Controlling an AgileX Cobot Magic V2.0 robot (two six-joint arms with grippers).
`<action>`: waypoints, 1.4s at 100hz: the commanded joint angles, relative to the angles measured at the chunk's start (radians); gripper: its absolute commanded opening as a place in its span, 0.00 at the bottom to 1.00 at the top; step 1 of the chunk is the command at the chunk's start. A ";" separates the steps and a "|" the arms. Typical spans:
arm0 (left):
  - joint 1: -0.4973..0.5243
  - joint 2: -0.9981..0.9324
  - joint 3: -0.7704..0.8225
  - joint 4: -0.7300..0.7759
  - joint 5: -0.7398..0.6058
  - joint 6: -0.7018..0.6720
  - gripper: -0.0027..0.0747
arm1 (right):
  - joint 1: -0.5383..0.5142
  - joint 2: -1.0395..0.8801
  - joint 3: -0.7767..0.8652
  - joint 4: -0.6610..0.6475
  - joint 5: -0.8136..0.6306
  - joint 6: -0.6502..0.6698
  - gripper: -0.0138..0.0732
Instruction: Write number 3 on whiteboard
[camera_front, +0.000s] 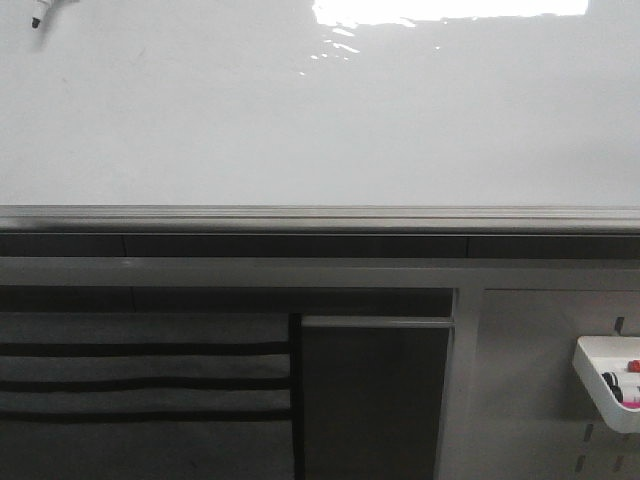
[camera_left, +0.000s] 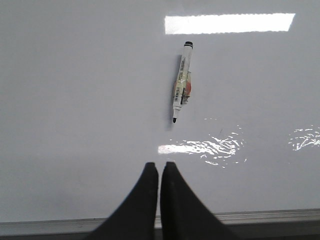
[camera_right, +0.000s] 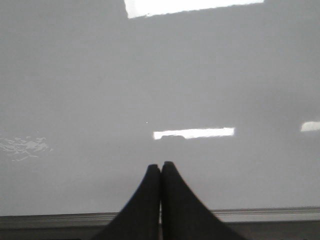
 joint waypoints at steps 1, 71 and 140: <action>-0.007 0.021 -0.032 -0.009 -0.074 -0.007 0.01 | -0.004 0.021 -0.034 -0.002 -0.078 -0.005 0.07; -0.007 0.024 -0.030 -0.005 -0.104 -0.014 0.53 | -0.004 0.021 -0.031 -0.030 -0.077 -0.005 0.60; -0.007 0.024 -0.026 -0.013 -0.102 -0.014 0.77 | -0.004 0.021 -0.031 -0.030 -0.075 -0.005 0.84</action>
